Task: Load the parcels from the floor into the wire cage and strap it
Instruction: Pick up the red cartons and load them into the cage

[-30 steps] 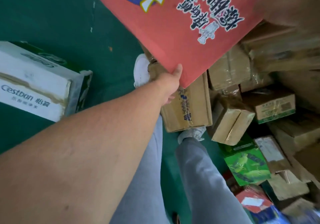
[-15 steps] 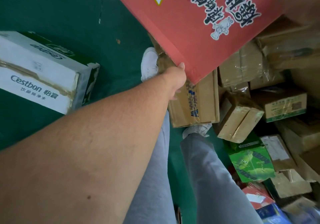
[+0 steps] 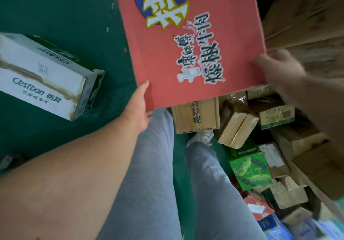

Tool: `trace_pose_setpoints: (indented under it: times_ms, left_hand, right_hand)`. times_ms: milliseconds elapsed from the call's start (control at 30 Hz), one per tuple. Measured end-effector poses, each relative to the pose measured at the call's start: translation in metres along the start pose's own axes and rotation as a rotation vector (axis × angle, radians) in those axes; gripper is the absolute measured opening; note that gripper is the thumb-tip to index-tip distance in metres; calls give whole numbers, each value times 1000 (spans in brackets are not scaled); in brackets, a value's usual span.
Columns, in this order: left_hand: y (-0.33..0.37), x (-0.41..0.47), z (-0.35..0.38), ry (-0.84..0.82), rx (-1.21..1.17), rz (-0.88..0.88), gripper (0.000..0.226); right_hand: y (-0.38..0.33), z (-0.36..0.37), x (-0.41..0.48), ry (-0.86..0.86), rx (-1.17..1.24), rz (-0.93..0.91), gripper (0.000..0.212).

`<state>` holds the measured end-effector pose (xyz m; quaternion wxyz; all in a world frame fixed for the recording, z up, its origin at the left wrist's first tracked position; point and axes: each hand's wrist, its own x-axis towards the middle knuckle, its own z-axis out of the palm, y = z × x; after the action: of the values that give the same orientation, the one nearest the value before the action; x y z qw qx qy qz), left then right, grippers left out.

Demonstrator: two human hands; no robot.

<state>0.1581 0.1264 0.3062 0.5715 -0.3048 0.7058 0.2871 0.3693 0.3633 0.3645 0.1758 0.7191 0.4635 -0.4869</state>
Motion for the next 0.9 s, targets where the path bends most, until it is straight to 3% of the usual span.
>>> trace_pose_setpoints:
  times_ms: [200, 400, 700, 767, 900]
  left_hand:
    - [7, -94, -48, 19, -68, 80, 39]
    - [-38, -205, -30, 21, -133, 195, 40]
    - [-158, -339, -27, -41, -35, 306, 52]
    - [-177, -360, -35, -50, 63, 318, 46]
    - [-217, -377, -68, -42, 293, 387, 58]
  right_hand:
    - [38, -12, -88, -205, 333, 74, 29]
    - [83, -74, -166, -334, 653, 80, 52]
    - [163, -161, -293, -267, 543, 129, 45]
    - [176, -166, -313, -259, 524, 148, 45]
    - [204, -162, -349, -207, 463, 160, 39]
